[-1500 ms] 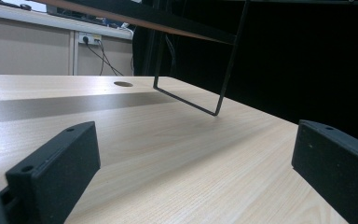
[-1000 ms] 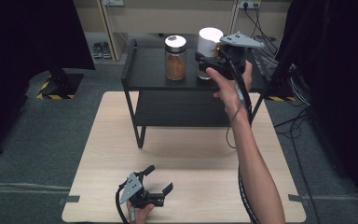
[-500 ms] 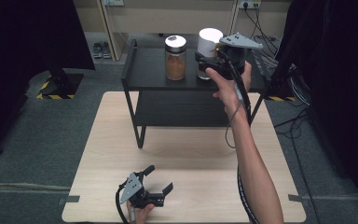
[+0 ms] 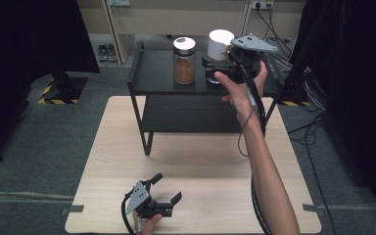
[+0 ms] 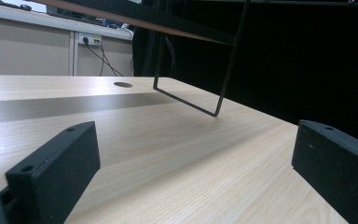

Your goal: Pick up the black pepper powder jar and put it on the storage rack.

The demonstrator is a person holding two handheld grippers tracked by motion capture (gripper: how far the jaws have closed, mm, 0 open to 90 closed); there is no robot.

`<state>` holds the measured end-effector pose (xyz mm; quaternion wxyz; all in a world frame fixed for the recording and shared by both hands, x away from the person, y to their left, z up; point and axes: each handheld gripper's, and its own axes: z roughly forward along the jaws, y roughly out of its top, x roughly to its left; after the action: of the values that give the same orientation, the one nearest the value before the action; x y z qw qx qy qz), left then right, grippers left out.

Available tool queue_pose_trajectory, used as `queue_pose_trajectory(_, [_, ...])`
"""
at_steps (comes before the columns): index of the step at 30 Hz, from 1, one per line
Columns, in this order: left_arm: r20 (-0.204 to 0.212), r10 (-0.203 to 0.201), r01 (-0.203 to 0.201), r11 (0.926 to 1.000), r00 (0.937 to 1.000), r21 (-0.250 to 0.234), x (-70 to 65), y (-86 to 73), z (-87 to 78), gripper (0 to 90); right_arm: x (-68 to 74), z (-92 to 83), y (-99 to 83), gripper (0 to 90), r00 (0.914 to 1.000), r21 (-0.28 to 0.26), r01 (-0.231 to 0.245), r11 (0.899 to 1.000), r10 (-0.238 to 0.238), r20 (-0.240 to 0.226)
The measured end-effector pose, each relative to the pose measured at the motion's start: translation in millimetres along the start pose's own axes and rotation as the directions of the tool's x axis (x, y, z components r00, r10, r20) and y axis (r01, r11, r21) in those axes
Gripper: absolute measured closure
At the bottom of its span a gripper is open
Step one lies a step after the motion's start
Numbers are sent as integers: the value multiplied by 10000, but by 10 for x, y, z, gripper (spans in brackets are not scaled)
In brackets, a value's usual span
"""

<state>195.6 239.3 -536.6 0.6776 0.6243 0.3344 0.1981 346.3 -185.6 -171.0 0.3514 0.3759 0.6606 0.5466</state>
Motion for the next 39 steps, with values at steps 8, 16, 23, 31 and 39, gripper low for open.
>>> queue_pose_trajectory(8, [-1,-1,1,10000,10000,-8,0,-1,-1,3,15,-133,-94,12,9993,-369,-120,9992,107,-357])
queue_pose_trajectory(16, [-12,-11,11,10000,10000,-14,-3,-2,1,3,4,-321,-353,10,9951,-826,-322,9961,243,-955])
queue_pose_trajectory(23, [-24,-20,20,10000,10000,-9,-6,-1,1,3,-14,-478,-564,4,9901,-1122,-540,9922,386,-1353])
queue_pose_trajectory(31, [-26,-26,26,10000,10000,-3,-5,0,2,3,-15,-594,-784,4,9855,-1314,-626,9894,405,-1650])
queue_pose_trajectory(39, [-25,-11,11,10000,10000,6,-6,1,2,3,12,-724,-1049,4,9801,-1496,-657,9866,356,-1954])
